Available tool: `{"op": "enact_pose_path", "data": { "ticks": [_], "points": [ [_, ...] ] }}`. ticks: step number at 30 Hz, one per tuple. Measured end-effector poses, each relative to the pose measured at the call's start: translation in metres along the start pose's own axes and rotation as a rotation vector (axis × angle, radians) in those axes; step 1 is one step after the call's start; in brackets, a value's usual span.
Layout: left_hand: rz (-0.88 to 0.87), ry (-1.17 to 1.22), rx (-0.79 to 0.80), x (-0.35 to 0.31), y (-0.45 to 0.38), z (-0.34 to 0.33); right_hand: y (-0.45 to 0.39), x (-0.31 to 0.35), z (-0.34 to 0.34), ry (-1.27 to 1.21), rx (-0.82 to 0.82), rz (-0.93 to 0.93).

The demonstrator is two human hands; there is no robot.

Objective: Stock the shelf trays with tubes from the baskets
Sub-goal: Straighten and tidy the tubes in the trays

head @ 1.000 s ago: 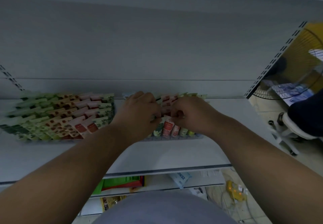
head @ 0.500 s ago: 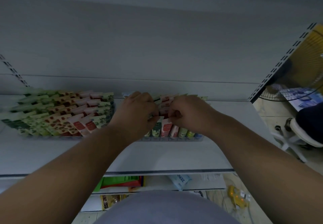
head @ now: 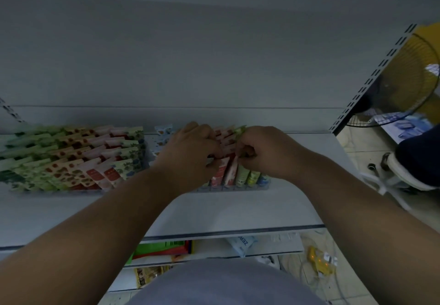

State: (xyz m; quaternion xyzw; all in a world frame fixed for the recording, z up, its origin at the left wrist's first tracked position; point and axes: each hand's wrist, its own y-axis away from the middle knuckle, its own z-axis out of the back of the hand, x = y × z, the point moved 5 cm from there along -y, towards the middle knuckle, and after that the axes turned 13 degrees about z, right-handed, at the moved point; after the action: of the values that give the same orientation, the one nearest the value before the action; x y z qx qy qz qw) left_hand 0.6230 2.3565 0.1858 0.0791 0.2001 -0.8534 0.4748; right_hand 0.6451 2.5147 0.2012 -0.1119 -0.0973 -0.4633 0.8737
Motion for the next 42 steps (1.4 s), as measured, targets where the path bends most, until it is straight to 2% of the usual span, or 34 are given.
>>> {"op": "enact_pose_path", "data": {
  "ticks": [12, 20, 28, 42],
  "points": [
    [-0.013, -0.004, 0.005, -0.001, -0.001, -0.001, -0.004, 0.002, -0.012, -0.029, -0.025, -0.013],
    [-0.11, 0.022, -0.01, -0.014, -0.003, -0.004, 0.004, 0.002, -0.01, -0.079, -0.064, -0.013],
    [-0.11, -0.036, 0.007, -0.013, -0.011, -0.009, 0.022, -0.013, 0.003, -0.014, -0.042, -0.084],
    [-0.111, -0.081, 0.022, -0.029, -0.015, -0.008, 0.031, -0.015, 0.009, -0.06, -0.089, -0.082]
  ]
}}
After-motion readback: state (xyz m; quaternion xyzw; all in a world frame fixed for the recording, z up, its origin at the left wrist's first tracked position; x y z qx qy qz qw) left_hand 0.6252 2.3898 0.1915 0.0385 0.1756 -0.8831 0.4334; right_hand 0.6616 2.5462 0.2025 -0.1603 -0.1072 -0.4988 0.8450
